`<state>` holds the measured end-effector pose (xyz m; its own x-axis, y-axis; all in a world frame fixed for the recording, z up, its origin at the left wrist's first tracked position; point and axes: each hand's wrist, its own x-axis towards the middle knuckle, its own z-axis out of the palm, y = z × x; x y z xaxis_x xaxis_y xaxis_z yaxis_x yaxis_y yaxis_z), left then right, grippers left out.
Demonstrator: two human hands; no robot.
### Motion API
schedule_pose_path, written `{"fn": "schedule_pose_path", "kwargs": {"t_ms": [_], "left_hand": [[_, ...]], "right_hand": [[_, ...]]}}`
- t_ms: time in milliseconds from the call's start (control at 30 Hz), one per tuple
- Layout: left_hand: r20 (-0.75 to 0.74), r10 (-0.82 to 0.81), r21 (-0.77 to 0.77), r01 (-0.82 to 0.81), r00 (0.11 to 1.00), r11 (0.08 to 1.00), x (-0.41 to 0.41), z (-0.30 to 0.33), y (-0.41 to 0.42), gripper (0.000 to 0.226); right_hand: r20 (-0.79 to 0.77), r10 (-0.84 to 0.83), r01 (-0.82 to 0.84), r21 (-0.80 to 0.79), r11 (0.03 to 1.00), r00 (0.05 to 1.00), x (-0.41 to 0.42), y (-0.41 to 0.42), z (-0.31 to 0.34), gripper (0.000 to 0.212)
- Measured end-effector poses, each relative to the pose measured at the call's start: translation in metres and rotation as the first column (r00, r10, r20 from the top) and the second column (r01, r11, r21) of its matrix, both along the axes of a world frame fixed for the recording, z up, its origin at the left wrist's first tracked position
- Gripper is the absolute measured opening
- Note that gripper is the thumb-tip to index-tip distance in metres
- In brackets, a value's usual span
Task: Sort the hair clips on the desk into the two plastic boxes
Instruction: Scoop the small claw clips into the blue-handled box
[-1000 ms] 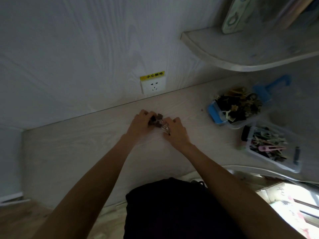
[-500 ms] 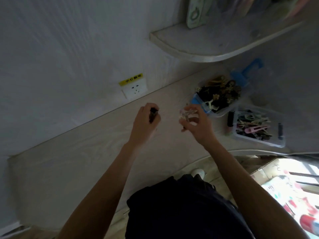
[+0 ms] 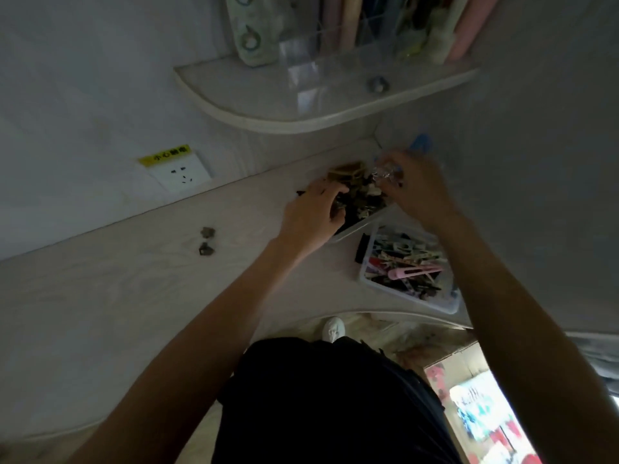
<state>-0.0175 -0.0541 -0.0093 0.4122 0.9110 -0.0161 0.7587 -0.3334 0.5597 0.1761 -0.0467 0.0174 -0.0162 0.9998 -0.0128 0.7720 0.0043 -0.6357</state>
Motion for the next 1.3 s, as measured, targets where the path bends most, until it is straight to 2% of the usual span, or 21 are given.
{"fn": "schedule_pose_path", "kwargs": {"t_ms": [100, 267, 367, 533, 667, 800, 833, 900, 1033, 1133, 1200, 1300], "left_hand": [[-0.094, 0.014, 0.023, -0.012, 0.995, 1.0, 0.007, -0.008, -0.009, 0.041], [-0.109, 0.047, 0.201, -0.024, 0.993, 0.979, 0.004, -0.022, -0.013, 0.029], [-0.224, 0.013, 0.179, 0.028, 0.974, 0.983, 0.004, -0.03, -0.009, 0.032], [-0.281, 0.002, 0.099, 0.027, 0.96, 0.995, 0.001, -0.026, 0.004, 0.04], [-0.359, 0.04, 0.069, -0.016, 0.933, 0.997, -0.007, -0.025, 0.014, 0.043], [-0.242, 0.035, 0.165, 0.005, 0.97, 0.986, -0.007, -0.019, 0.013, 0.037], [-0.217, 0.06, 0.19, -0.018, 0.974, 0.982, -0.005, -0.018, 0.011, 0.037], [-0.206, 0.114, 0.144, -0.086, 0.972, 0.986, 0.0, -0.016, 0.009, 0.042], [-0.261, 0.003, -0.01, -0.006, 0.965, 1.0, 0.008, -0.021, 0.009, 0.047], [-0.278, -0.009, 0.011, 0.012, 0.96, 1.0, 0.009, -0.022, 0.012, 0.045], [-0.274, 0.017, 0.047, -0.005, 0.961, 0.999, 0.006, -0.019, 0.014, 0.044], [-0.345, 0.017, 0.084, 0.013, 0.939, 0.996, -0.002, -0.02, 0.016, 0.051]], "right_hand": [[0.116, 0.075, -0.071, -0.039, 0.997, 0.99, 0.009, 0.018, -0.008, 0.023], [0.257, 0.23, -0.206, -0.119, 0.971, 0.939, 0.016, 0.032, -0.014, 0.04], [0.412, 0.222, -0.216, -0.061, 0.974, 0.884, 0.019, 0.031, -0.026, 0.037], [0.421, 0.23, -0.253, -0.001, 0.967, 0.877, 0.017, 0.035, -0.031, 0.027], [0.575, 0.311, -0.342, -0.057, 0.938, 0.757, 0.026, 0.026, -0.022, 0.014], [0.461, 0.226, -0.267, 0.025, 0.963, 0.858, 0.032, 0.004, -0.022, 0.024], [0.418, 0.228, -0.259, 0.017, 0.966, 0.88, 0.028, 0.0, -0.022, 0.028], [0.343, 0.289, -0.288, -0.055, 0.956, 0.894, 0.018, -0.004, -0.026, 0.038], [0.354, 0.302, -0.288, -0.093, 0.953, 0.885, 0.001, 0.007, -0.033, 0.037], [0.41, 0.397, -0.384, -0.118, 0.916, 0.821, 0.0, 0.016, -0.037, 0.03], [0.398, 0.479, -0.456, -0.156, 0.876, 0.783, 0.004, 0.015, -0.043, 0.034], [0.409, 0.493, -0.454, -0.196, 0.869, 0.768, 0.018, 0.003, -0.048, 0.043]]}}
